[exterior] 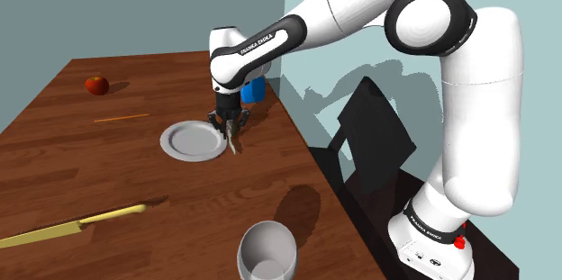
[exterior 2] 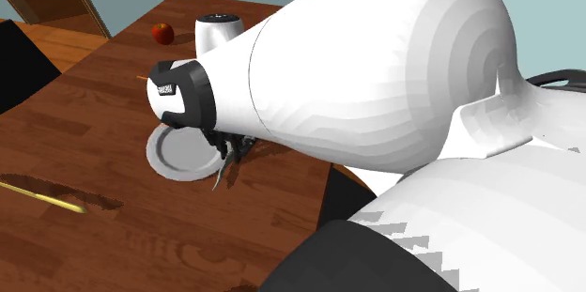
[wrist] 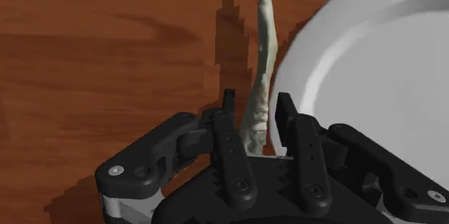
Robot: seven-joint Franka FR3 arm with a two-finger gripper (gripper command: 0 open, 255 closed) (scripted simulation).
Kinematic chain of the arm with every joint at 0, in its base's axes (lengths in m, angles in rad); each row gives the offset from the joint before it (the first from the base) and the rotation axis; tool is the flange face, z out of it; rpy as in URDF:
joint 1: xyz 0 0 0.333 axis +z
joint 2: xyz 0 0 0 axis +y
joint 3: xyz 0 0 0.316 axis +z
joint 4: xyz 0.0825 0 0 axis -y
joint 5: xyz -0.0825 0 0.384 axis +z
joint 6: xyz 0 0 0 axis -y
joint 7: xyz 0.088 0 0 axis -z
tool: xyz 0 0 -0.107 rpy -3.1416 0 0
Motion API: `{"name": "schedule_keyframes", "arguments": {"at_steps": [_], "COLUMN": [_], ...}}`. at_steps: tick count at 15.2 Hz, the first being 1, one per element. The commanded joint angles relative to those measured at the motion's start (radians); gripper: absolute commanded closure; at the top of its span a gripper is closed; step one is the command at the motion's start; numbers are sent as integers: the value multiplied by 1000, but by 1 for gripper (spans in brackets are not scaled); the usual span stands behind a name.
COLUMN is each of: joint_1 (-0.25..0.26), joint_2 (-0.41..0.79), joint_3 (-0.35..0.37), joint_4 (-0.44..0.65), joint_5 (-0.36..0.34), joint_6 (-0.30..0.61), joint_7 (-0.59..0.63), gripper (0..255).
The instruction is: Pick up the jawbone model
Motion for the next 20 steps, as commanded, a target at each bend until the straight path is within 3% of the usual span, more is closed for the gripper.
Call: {"name": "schedule_keyframes", "arguments": {"at_steps": [1,8,20], "joint_1": [0,0,-6], "joint_2": [1,2,-71], "joint_3": [0,0,6], "joint_4": [0,1,62], "joint_5": [0,-1,9], "joint_6": [1,1,-131], "joint_7": [0,0,9], "gripper": [255,255,255]}}
